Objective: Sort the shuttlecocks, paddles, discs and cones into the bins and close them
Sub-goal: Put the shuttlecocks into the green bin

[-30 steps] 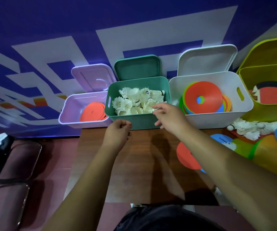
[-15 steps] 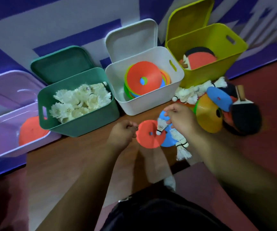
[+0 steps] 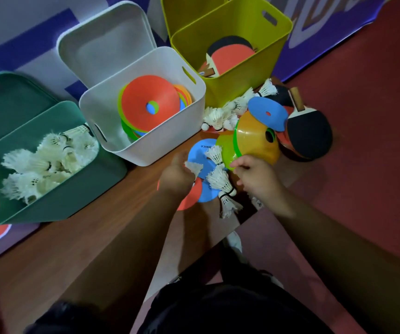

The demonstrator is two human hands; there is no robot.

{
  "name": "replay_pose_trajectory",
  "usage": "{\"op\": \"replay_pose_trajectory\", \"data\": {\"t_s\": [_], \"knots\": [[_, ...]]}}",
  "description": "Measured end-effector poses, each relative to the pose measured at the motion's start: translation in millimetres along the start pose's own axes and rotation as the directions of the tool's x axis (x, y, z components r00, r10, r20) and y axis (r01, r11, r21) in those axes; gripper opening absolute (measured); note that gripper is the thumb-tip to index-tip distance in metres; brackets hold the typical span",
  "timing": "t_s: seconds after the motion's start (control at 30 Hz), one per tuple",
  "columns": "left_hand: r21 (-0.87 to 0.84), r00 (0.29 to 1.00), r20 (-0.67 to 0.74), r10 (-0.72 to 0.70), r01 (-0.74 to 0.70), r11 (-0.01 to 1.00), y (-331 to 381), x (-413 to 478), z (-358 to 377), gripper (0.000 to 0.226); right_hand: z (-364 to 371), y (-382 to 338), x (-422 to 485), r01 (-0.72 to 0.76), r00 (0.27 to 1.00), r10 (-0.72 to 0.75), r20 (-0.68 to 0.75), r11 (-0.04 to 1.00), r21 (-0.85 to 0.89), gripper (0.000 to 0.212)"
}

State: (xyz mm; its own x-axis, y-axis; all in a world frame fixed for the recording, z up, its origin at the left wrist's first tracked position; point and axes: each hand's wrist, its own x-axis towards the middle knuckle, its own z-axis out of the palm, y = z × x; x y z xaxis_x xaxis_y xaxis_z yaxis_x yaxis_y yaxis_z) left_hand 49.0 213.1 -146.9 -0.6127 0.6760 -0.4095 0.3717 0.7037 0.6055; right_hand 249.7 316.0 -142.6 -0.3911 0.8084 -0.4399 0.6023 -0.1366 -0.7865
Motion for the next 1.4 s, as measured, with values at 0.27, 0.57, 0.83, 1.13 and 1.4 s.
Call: {"op": "replay_pose_trajectory", "data": {"t_s": [0.27,0.57,0.83,1.13,1.4], "knots": [[0.202,0.993,0.118,0.022,-0.045,0.978,-5.5,9.6,19.1,0.043,7.2,21.1,8.5,0.137,0.986,-0.118,0.12,0.976,-0.168,0.029],[0.189,1.0,-0.009,-0.013,0.015,0.982,-20.7,-11.3,-2.6,0.007,36.8,3.0,39.7,0.343,0.929,-0.18,0.324,0.75,-0.565,0.04],[0.018,0.987,-0.152,-0.041,0.044,0.999,-49.9,-51.8,-49.5,0.006,55.7,-39.9,36.7,0.391,0.916,-0.292,0.276,0.804,-0.449,0.01],[-0.252,0.897,-0.388,-0.21,0.116,0.961,-87.5,-102.4,-122.7,0.014,119.8,-143.9,-3.8,0.702,0.678,-0.636,0.369,0.709,-0.067,0.009],[-0.408,0.754,-0.563,-0.338,0.102,0.907,-132.0,-149.9,-200.3,0.017,192.0,-239.7,-28.8,0.767,0.608,-0.739,0.288,0.641,0.025,0.005]]}}
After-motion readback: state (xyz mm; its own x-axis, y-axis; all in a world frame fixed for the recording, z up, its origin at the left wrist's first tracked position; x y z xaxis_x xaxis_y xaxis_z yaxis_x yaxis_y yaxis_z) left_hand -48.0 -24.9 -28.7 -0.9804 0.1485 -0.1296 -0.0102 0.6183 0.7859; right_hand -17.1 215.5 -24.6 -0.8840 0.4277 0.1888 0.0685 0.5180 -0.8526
